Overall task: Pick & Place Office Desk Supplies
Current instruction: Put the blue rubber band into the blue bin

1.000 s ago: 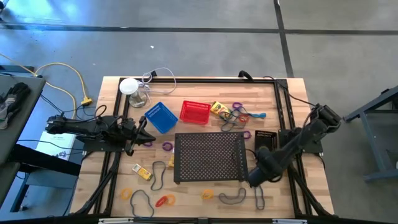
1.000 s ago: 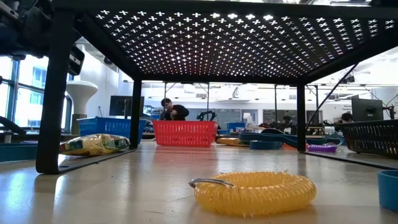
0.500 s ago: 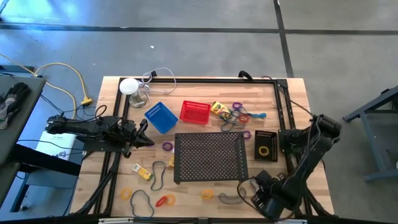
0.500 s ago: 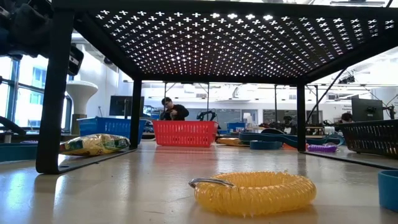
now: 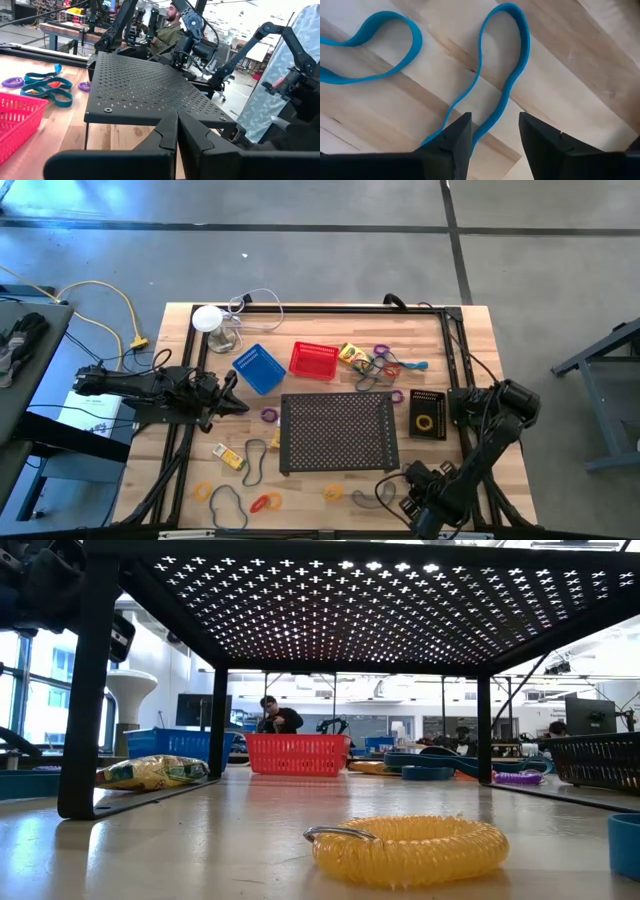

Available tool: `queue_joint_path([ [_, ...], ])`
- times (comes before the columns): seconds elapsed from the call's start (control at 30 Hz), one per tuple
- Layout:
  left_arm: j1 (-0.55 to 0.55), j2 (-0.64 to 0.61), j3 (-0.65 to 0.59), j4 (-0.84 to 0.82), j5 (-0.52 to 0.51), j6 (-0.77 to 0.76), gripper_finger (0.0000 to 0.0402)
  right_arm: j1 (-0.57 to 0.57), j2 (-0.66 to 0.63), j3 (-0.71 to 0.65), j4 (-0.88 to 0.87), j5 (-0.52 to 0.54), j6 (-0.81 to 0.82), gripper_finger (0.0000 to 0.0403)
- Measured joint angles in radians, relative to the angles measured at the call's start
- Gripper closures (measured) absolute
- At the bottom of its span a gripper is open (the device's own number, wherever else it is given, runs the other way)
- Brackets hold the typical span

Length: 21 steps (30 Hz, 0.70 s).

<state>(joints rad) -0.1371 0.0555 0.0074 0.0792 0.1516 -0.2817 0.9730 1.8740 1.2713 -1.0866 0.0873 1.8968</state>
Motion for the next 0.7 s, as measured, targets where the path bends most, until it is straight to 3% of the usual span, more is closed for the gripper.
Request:
queue_joint_path([
  [0.7,0.000,0.000,0.000,0.000,0.001,0.001,0.0401,0.004,0.000,-0.086,0.089,0.013,0.066,0.0268],
])
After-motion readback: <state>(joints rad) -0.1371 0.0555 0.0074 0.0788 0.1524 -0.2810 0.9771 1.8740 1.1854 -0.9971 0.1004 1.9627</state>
